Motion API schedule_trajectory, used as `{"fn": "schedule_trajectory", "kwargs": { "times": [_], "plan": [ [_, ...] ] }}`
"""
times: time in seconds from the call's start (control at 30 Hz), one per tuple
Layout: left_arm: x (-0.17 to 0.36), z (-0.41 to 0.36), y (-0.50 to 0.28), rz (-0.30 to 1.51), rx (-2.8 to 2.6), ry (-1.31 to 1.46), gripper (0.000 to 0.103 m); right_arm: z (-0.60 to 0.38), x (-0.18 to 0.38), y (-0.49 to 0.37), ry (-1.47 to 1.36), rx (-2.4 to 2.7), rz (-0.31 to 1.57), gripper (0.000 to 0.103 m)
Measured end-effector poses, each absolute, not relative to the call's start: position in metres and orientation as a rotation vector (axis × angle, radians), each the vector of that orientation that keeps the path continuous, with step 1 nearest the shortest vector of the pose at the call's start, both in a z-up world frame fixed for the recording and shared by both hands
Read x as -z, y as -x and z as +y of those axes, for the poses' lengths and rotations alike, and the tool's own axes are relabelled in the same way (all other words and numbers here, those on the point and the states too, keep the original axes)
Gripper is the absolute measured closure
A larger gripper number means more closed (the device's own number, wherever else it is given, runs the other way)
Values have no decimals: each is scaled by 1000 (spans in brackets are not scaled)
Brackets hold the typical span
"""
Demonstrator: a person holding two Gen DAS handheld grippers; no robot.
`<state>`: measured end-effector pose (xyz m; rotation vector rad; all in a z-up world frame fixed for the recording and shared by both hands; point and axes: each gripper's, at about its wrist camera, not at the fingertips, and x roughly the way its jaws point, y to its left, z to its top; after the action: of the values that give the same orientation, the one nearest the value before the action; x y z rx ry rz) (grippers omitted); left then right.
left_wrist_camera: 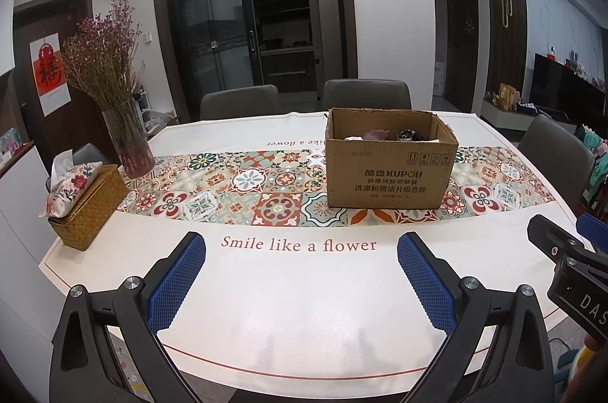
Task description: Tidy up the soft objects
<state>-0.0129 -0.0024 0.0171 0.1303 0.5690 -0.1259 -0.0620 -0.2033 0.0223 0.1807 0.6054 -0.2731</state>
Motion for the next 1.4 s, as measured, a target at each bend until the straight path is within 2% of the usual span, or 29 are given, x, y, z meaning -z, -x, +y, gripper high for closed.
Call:
{"fn": "schedule_trajectory", "kwargs": {
  "times": [1.4],
  "plan": [
    [-15,-2,15,570,121,-137,0,-202,-18,63,-181,267,612,25]
  ]
}}
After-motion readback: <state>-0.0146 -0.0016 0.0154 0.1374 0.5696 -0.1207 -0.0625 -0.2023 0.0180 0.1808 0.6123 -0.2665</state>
